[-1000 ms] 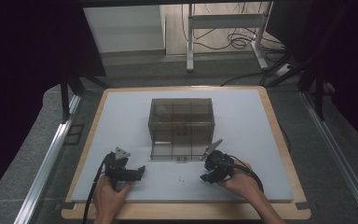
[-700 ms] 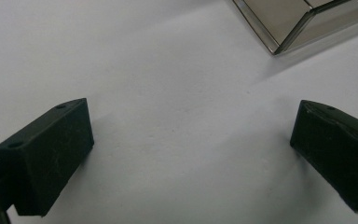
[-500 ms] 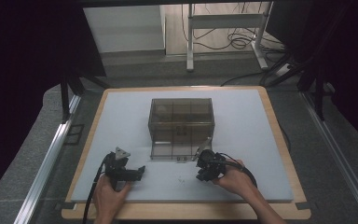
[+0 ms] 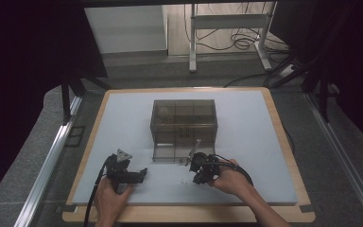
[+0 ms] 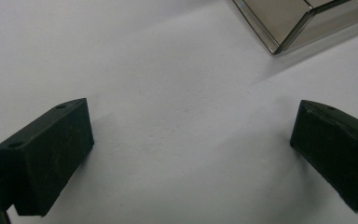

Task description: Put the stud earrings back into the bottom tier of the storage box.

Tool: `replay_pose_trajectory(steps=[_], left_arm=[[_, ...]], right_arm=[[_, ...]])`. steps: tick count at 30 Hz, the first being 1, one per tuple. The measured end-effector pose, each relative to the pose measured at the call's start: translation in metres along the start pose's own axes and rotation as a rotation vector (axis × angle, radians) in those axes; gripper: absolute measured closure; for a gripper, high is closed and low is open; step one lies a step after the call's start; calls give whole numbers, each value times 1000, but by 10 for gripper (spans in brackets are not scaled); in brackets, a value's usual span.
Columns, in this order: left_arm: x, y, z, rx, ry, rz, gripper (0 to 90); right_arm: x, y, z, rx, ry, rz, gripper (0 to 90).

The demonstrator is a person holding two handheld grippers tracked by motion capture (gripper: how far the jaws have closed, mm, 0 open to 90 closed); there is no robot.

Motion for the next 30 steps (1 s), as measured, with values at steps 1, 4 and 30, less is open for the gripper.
replay_pose_trajectory(steps=[1, 4, 30], left_arm=[[0, 0, 0, 0, 0, 0, 0], [0, 0, 0, 0, 0, 0, 0], [0, 0, 0, -4, 6, -1, 0]], right_arm=[[-1, 1, 2, -6, -9, 1, 828], [-5, 3, 6, -19, -24, 8, 829], [-22, 22, 34, -185, -145, -54, 834]])
Point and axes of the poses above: each handheld gripper's, and its own axes: y roughly forward along the jaws, z roughly out of its top, x roughly to its right, the point moved 6 cm from there along y, roughly forward along the jaws, and after that the axes turned 8 degrees about y, right-handed, at the moved point
